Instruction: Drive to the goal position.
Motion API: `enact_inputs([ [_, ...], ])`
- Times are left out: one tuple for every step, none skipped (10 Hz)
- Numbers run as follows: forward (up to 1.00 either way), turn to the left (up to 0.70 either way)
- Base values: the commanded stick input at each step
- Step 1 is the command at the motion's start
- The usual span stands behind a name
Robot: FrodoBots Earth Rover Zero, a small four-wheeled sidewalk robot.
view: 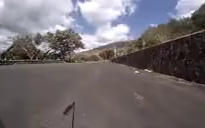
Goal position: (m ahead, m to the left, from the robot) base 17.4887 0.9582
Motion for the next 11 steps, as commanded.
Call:
enact_inputs([
  [0.7, 0.02],
  [0.7, 0.02],
  [0.7, 0.02],
  [0.7, 0.02],
  [0.7, 0.02],
  [0.7, 0.02],
  [0.7, 0.02],
  [0.7, 0.0],
  [0.7, 0.0],
  [0.7, 0.02],
  [0.7, 0.02],
])
